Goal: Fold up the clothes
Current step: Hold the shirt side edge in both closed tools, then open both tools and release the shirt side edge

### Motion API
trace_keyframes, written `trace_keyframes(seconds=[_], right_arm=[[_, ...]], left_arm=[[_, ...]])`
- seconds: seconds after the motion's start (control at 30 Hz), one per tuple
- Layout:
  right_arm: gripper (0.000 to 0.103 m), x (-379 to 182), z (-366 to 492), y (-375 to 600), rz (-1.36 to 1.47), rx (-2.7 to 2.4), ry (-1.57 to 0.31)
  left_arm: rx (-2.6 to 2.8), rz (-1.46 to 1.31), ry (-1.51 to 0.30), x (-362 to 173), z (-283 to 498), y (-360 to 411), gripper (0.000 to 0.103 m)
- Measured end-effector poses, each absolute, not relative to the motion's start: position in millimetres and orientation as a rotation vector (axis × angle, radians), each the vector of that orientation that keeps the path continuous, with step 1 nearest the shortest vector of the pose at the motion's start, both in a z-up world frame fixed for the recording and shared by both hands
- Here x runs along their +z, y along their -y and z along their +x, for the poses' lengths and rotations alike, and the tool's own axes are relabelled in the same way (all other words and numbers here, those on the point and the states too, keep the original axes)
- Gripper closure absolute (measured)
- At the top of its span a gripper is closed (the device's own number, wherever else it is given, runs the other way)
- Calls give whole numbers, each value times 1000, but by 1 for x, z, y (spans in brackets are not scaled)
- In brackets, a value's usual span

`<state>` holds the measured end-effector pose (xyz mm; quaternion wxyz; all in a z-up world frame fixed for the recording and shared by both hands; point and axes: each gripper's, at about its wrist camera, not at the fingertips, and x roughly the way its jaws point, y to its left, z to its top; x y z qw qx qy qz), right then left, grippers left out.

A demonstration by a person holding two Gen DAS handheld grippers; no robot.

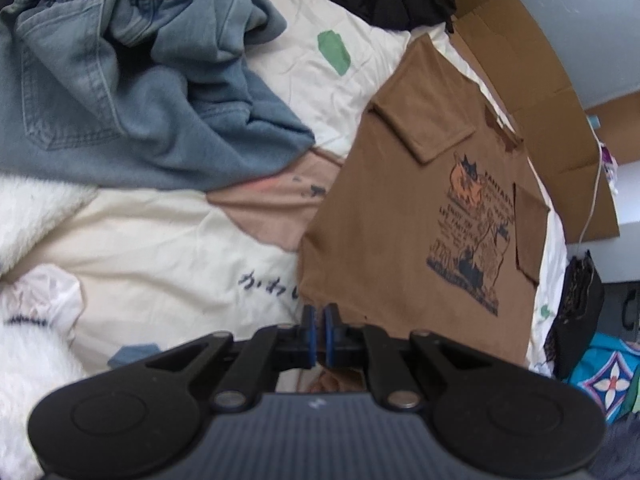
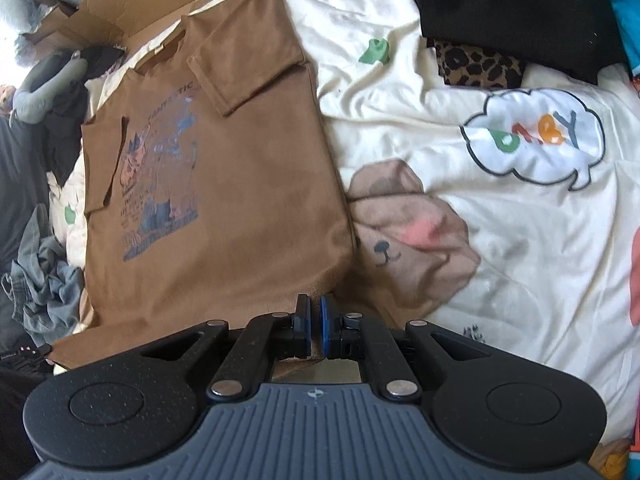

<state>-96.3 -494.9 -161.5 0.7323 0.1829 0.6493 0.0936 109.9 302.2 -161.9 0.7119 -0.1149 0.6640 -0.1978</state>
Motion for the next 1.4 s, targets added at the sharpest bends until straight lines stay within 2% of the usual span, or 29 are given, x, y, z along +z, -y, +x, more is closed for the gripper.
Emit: trace_keyframes(seconds=[0.57,1.17,1.3,1.4], right_arm=[[100,-202,22,477,424,196,-1402],[103,-215,88,473,384,29,-1317],[101,-210,92,480,444,-8,-1303],[101,-193,92,476,390,16,-1314]], left_arm=[[-419,-300,-1425,-196,199,-238,99],[-438,-280,-1387,-221,261,-172,99],[-414,-272,-1410,-231,264,-164,97],[-407,-258,-1389,-225,263,-163,90]])
